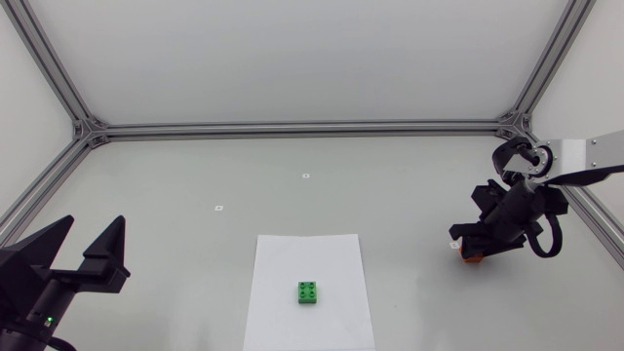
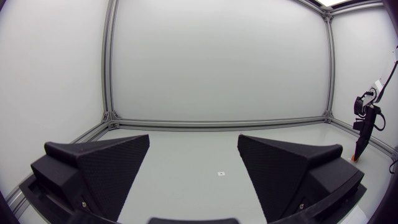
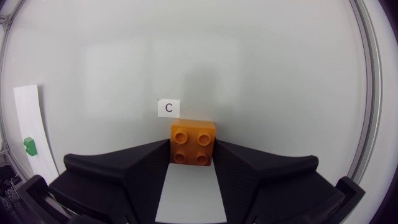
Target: Pick up the orange 2x2 brick with the right arm and stack it on top of the green 2x2 brick in the center
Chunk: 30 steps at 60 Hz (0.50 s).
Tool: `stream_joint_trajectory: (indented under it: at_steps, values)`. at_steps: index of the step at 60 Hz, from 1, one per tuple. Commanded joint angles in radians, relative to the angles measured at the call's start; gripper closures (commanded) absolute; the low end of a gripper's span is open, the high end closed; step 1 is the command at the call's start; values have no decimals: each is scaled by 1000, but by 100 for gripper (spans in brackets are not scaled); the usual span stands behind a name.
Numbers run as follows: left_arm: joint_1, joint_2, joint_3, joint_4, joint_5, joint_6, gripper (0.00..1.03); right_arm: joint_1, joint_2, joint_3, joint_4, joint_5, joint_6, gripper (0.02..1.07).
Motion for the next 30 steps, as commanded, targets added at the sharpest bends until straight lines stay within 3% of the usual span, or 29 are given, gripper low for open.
stream_joint_trajectory:
  at_steps: [1, 18, 30]
  values:
    - [3, -8, -41, -13, 4, 13, 4, -8, -27, -24, 3, 5, -15, 65]
    - [3, -8, -41, -13, 4, 13, 4, -7, -43, -34, 3, 5, -30, 66]
    - [3, -8, -41, -15, 4, 13, 4, 18, -143, -67, 9, -1, -87, 77]
